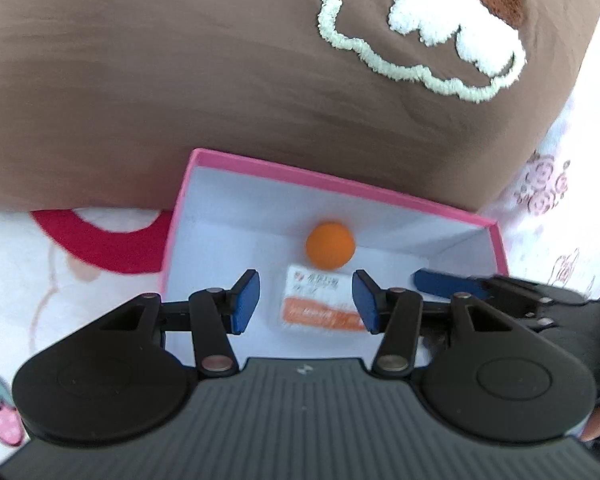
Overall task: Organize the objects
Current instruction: 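Withdraw the open left gripper up and out of the pink box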
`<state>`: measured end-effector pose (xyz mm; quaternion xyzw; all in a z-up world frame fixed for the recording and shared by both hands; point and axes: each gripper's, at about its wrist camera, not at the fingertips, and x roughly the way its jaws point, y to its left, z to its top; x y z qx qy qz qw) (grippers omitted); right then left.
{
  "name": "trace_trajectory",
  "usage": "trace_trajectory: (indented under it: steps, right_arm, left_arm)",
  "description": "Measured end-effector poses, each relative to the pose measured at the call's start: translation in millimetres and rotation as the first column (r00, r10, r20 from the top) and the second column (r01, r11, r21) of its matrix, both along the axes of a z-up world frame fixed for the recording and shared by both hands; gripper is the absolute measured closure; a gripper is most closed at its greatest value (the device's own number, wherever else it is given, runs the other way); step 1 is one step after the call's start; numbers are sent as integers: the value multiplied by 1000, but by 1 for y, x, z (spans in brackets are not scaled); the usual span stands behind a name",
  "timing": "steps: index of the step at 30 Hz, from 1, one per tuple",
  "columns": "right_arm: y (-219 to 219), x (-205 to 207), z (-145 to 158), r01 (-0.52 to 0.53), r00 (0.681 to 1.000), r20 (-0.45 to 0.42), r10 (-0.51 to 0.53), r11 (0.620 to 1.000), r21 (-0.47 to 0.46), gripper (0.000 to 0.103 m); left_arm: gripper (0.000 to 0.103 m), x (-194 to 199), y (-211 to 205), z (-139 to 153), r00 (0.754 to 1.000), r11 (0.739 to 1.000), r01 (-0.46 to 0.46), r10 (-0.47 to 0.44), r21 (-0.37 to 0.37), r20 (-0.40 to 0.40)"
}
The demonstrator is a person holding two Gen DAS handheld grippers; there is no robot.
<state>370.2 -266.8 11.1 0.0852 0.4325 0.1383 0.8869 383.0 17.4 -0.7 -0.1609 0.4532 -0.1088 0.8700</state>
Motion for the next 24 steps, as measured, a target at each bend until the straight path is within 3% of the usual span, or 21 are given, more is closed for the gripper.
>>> trace_trajectory:
  steps: [4, 13, 24]
  right_arm:
    - [-5, -27, 12, 3, 1000, 28, -4, 1000, 3, 36]
    - [0, -63, 20, -17, 995, 100, 20, 999, -30, 34]
    - [25, -112, 47, -59, 983, 164, 81, 989, -133, 31]
  left_arm:
    - [49, -16, 1, 8, 1000, 999, 5, -6, 47, 18]
    - [45, -58, 18, 30, 998, 1000, -10, 9, 12, 63]
    - [39, -110, 24, 56, 999, 997, 22, -25, 69, 41]
